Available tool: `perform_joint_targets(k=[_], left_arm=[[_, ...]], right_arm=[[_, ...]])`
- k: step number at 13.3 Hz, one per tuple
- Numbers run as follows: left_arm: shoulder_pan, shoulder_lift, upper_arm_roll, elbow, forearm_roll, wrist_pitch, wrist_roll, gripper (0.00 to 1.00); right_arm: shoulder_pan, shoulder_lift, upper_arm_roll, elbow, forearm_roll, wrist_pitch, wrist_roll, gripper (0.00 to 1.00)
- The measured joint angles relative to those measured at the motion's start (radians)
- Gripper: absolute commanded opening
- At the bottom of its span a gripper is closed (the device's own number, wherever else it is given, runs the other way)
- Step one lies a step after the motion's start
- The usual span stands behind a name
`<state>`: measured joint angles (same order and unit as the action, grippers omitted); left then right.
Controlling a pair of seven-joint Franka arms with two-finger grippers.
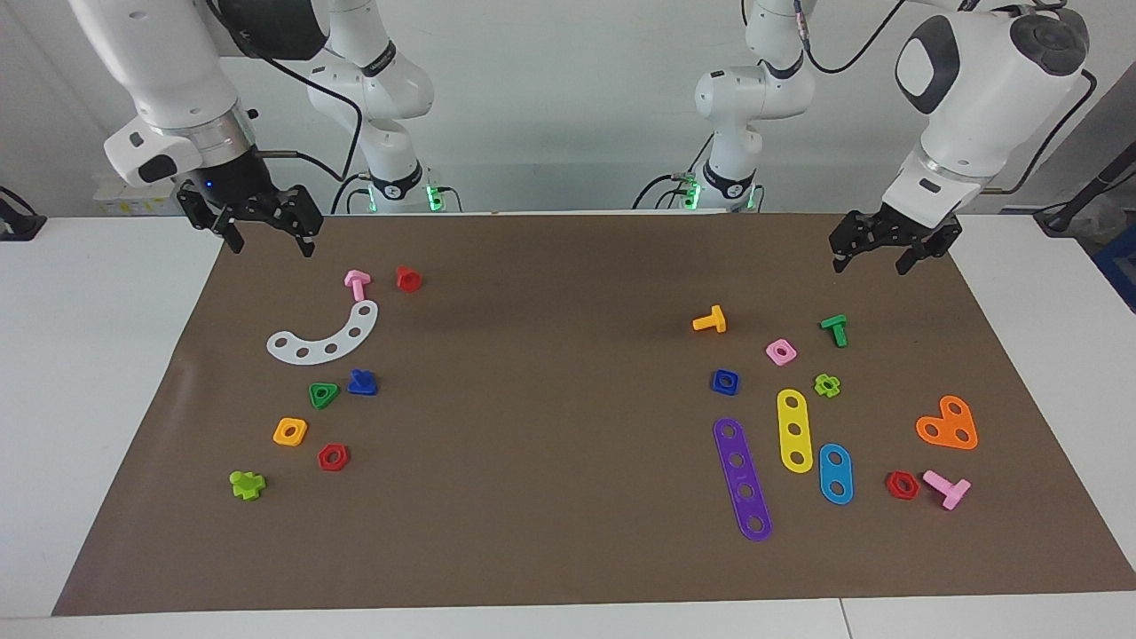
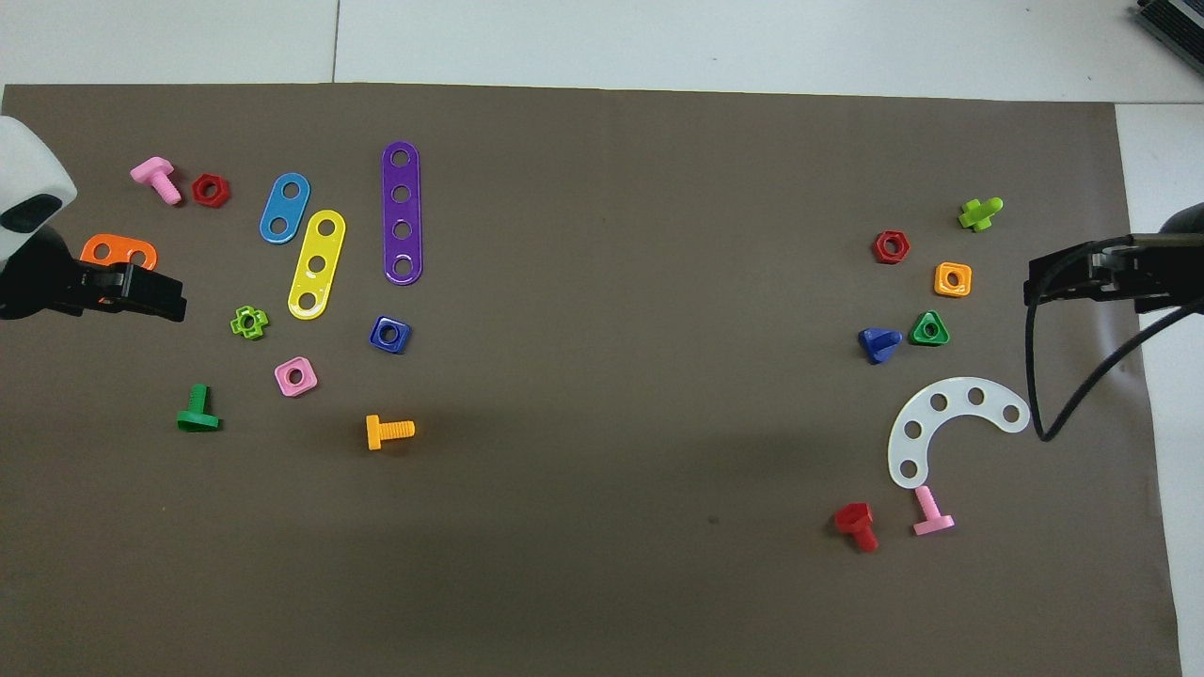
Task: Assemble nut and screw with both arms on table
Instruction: 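Reach the left gripper to the blue square nut while the right gripper reaches the triangle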
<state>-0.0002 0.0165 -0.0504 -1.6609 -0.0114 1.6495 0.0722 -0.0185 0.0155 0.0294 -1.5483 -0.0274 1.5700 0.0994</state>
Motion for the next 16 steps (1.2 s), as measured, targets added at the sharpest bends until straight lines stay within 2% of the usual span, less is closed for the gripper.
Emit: perform_joint_targets(k=[9,13,16], left_arm=[[0.0,-0.001,0.001,-0.001,0.0,0.002,0.0,1.0],[0.0,-0.006,-0.001,-0.033,0.0,0.03,-0.002,1.0],[-0.016,-0.007,-0.004,-0.129,-0.001,0.135,-0.006,1.0]], right_arm=[[-0.002,-0.002,-0.002,-0.019,0.009,0.03,0.0,1.0],[-0.002,-0.029,-0.004,-0.217,0.012,0.253,0.0,0.99],[-0.002,-0.026,-0.004,-0.335,0.012,0.378,0.0,0.97]])
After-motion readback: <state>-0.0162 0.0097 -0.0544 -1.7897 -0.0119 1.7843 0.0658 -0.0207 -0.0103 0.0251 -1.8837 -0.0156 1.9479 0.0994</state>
